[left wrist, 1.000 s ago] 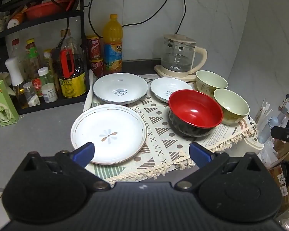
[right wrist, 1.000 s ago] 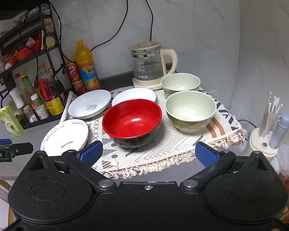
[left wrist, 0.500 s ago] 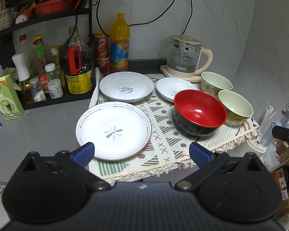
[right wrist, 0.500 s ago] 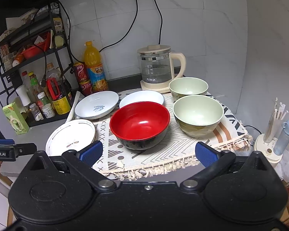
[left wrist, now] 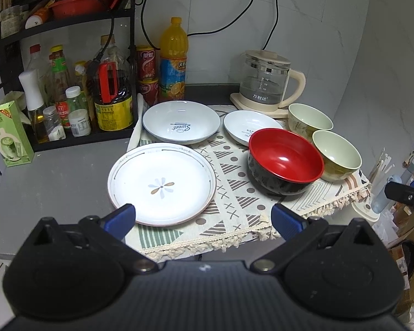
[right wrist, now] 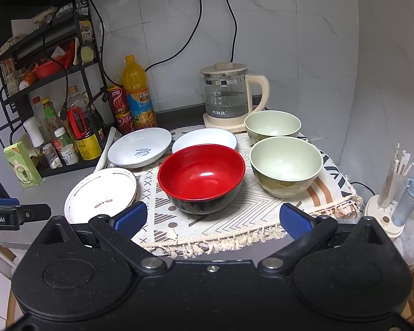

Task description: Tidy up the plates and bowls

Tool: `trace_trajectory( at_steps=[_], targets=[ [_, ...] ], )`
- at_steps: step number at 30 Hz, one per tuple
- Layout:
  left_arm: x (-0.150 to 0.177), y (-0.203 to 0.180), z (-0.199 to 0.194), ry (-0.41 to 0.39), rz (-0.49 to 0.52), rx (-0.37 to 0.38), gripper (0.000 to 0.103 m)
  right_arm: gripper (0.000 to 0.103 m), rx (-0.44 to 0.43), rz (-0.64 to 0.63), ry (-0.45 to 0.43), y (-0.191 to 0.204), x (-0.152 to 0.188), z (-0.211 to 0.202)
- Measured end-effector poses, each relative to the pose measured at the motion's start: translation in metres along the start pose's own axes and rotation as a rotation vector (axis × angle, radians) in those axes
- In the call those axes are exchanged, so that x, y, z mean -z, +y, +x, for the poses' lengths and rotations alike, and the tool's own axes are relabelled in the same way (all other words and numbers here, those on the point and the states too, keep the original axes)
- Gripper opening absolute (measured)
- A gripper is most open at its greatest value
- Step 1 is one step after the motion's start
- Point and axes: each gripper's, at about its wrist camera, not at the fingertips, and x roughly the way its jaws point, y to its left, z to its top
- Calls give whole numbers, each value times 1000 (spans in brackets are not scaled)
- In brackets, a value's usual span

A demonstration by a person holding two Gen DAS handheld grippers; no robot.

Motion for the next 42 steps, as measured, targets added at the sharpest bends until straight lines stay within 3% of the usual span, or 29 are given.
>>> trace_trajectory(
  at_steps=[42],
  targets=[
    [-8, -14, 5, -9, -5, -9, 103, 103, 14, -38, 15, -14, -5, 3]
  ],
)
